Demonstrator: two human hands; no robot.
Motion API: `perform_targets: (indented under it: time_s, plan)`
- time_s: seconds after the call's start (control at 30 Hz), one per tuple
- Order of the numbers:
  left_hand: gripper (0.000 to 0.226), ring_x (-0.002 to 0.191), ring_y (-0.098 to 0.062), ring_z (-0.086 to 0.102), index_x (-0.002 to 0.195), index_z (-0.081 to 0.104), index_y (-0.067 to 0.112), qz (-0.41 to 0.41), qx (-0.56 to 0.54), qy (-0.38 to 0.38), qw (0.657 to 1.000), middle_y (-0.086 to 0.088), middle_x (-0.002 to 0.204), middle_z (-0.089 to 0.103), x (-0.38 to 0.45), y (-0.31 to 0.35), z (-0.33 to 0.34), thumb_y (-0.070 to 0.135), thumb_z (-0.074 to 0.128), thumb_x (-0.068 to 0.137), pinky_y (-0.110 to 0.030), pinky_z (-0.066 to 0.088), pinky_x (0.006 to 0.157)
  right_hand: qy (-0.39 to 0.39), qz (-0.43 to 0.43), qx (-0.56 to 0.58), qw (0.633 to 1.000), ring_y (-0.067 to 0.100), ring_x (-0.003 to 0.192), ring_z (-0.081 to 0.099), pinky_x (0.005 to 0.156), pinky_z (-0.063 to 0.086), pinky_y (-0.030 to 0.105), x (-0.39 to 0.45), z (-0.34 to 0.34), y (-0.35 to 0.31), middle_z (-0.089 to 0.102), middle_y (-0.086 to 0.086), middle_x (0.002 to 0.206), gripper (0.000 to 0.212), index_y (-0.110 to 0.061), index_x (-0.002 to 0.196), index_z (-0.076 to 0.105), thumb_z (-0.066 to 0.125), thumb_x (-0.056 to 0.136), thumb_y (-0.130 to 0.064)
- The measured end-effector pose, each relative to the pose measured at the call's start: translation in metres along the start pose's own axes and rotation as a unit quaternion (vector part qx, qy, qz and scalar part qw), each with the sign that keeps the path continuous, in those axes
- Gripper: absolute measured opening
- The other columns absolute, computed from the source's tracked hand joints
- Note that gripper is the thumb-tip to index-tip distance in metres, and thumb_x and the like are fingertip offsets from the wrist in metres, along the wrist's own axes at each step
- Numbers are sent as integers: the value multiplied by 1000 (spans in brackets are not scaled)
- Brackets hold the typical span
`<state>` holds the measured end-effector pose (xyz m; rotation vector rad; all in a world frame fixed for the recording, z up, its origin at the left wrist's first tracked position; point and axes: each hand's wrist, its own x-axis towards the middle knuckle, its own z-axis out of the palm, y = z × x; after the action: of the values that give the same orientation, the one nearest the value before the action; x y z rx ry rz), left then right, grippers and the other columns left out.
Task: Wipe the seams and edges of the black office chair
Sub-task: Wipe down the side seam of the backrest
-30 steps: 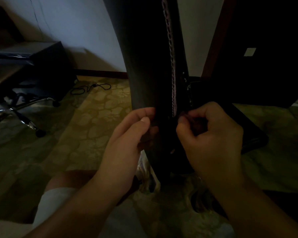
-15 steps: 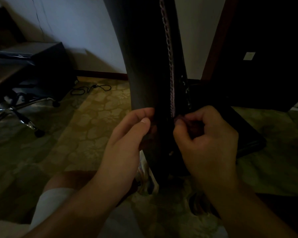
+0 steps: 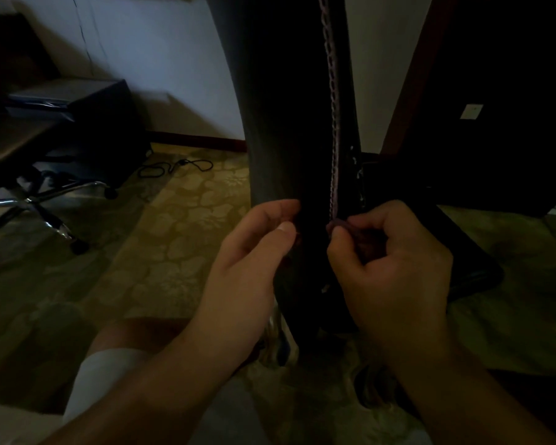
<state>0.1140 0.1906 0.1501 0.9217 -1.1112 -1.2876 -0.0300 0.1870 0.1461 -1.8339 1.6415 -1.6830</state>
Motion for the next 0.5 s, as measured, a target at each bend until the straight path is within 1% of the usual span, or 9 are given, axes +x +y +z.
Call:
perform_targets:
  time_s: [0.07,0.13,0.2,0.27,0.33,0.4,0.47,0.5]
  plan:
    - [25,102,-16,71,116,69,16,-4,1,-3,1000,3,107,75,-1,1,0,20,55,95,-18,54,74,10,26,15,999,-5,72,62,54,43,4,1,-2,1,58,-19,70,13,-27,84,58,70,84,-28]
    - [29,104,-17,70,115,70,19,-6,8,-2,1000,3,109,75,0,-1,-1,25,54,91,-19,54,76,11,40,22,999,-5,72,62,54,44,5,0,-3,1,59,-18,70,13,-29,84,57,69,84,-28]
    - [33,107,-19,69,116,70,20,-6,8,1,1000,1,111,74,1,-1,-3,28,53,88,-21,54,78,-18,29,23,999,-7,72,62,56,45,4,-5,0,-2,60,-18,72,11,-29,85,58,69,83,-29]
    - [29,106,-19,70,115,70,19,0,3,5,1000,1,110,74,2,1,-4,25,59,89,-24,55,79,-52,7,20,998,-4,74,64,60,48,6,-11,4,-5,65,-15,78,10,-27,89,62,68,84,-33]
    - [25,99,-15,72,110,70,19,14,-8,13,1000,5,102,76,3,3,-4,24,66,86,-20,55,74,-30,23,24,999,-3,73,64,57,47,6,-9,3,-4,65,-15,76,10,-29,88,61,70,84,-32]
    - [23,96,-15,72,108,71,21,29,-2,22,999,6,98,76,4,4,-5,22,65,85,-20,55,72,6,43,31,999,-6,74,63,54,43,3,-3,1,-3,61,-17,73,16,-31,85,58,73,84,-27]
    - [29,103,-18,70,110,71,22,38,20,23,999,4,104,75,4,2,-5,25,55,87,-27,56,81,-10,17,21,1000,-5,75,63,57,43,2,-4,3,-4,62,-16,74,15,-29,86,58,73,84,-27]
    - [31,107,-20,69,113,71,20,38,26,20,999,1,109,74,3,1,-5,26,53,87,-31,56,86,-32,3,13,999,-3,74,63,59,45,4,-7,5,-5,64,-14,76,13,-29,88,60,72,84,-31]
